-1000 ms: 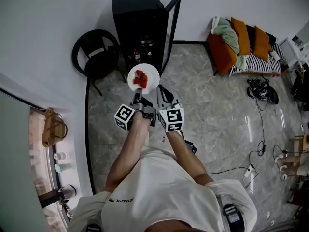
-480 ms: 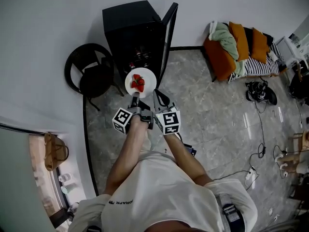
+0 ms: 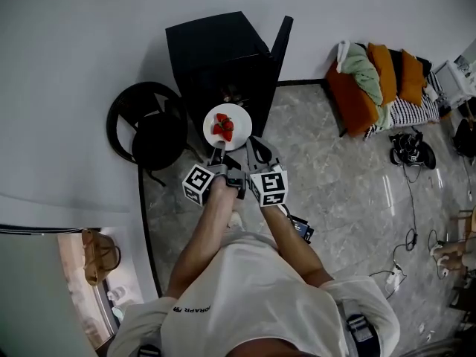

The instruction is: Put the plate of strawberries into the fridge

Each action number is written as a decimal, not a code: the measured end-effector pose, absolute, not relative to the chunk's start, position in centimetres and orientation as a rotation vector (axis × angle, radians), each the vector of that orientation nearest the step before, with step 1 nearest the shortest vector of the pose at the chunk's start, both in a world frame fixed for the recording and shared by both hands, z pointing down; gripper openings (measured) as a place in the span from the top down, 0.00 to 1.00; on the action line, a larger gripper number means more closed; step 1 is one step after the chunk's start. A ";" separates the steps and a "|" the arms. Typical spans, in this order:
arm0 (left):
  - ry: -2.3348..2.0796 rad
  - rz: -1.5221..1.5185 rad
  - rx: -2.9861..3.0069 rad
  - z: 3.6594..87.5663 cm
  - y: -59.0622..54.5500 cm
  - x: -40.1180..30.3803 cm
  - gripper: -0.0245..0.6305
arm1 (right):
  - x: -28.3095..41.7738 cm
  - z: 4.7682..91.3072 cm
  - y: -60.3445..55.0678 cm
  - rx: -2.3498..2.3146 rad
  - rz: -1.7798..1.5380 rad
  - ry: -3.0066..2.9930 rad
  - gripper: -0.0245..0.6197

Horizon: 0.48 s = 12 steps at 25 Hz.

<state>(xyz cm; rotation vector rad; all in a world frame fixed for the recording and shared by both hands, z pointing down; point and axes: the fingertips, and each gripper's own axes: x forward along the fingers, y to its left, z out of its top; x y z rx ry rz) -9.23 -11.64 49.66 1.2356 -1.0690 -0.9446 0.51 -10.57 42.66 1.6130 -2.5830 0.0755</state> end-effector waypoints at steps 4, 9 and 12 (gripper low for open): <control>-1.072 -0.934 1.230 50.3 -14.5 -10.7 0.95 | -0.9 43.1 -13.6 1.611 0.080 -2.576 0.94; -1.069 -0.927 1.211 51.2 -16.9 -11.3 0.95 | -1.6 43.6 -16.1 1.614 0.073 -2.554 0.94; -1.070 -0.921 1.195 51.5 -17.7 -11.1 0.95 | -1.5 43.8 -16.9 1.606 0.079 -2.547 0.94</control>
